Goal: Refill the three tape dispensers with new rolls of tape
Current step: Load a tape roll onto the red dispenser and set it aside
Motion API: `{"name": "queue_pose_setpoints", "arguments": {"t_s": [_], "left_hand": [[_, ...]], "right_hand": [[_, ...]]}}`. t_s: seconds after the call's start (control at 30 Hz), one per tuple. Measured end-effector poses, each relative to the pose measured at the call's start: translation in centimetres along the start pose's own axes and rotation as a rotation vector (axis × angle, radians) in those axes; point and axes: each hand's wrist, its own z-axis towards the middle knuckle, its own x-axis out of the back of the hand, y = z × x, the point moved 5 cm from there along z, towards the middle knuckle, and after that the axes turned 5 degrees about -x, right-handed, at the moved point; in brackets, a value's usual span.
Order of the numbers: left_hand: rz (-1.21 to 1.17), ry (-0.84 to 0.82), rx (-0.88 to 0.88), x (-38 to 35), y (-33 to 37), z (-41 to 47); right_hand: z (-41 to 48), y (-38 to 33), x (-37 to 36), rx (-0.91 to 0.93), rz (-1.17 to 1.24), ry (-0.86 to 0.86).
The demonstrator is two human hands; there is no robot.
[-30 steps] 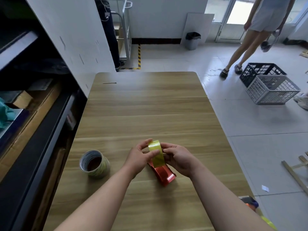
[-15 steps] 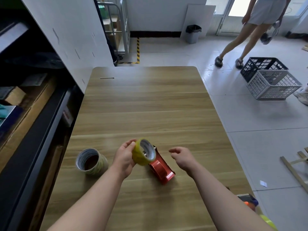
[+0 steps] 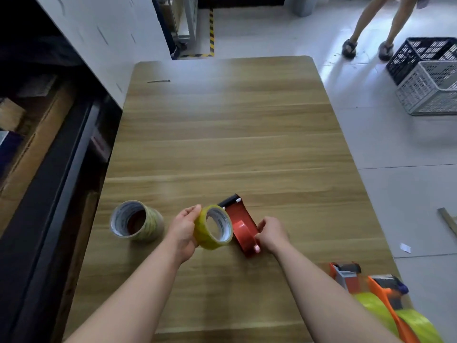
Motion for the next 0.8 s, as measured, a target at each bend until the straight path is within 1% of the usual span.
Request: {"name": "queue_pose_setpoints", "arguments": {"t_s": [0.13,0.37,0.43,0.53,0.6,0.63,0.7,0.8], "left_hand": [[0.006,-0.030,0.022,0.6,0.3,0.0],[-0.030,-0.046,0.059,1.9,0.4,0.0],[-0.036,-0.061,0.064,2.0,0.5,0.2],[-0.049,-0.075,0.070,2.1,0.9,0.3],[-0.062,-0.088,0.075,2.2,1.4,0.2],[-0.075,-0.095,0.078,2.2,1.7,0.2],[-0.094,-0.104,0.084,2.3,2.2,0.0],[-0.073,-0.092,0.086,2.4,2.3,-0.5]], "right_hand": [[0.3,-0.1,-0.4,0.018,-0.032,0.076],[0.6,0.0,-0.2,-0.004,-0.089,0.118],[0.5,-0.3,0.2,0.009,-0.052,0.107],[0.4,-0.8,0.5,0.040,0.161,0.019],[-0.2,-1.2,0.6,0.044,0.355,-0.100],[-0.6,-1.5,0.4,0.039,0.416,-0.176],[-1.1,-1.9,0.0,0.037,0.440,-0.293],[-1.2,-2.2,-1.1,0.018,0.413,-0.323]]}}
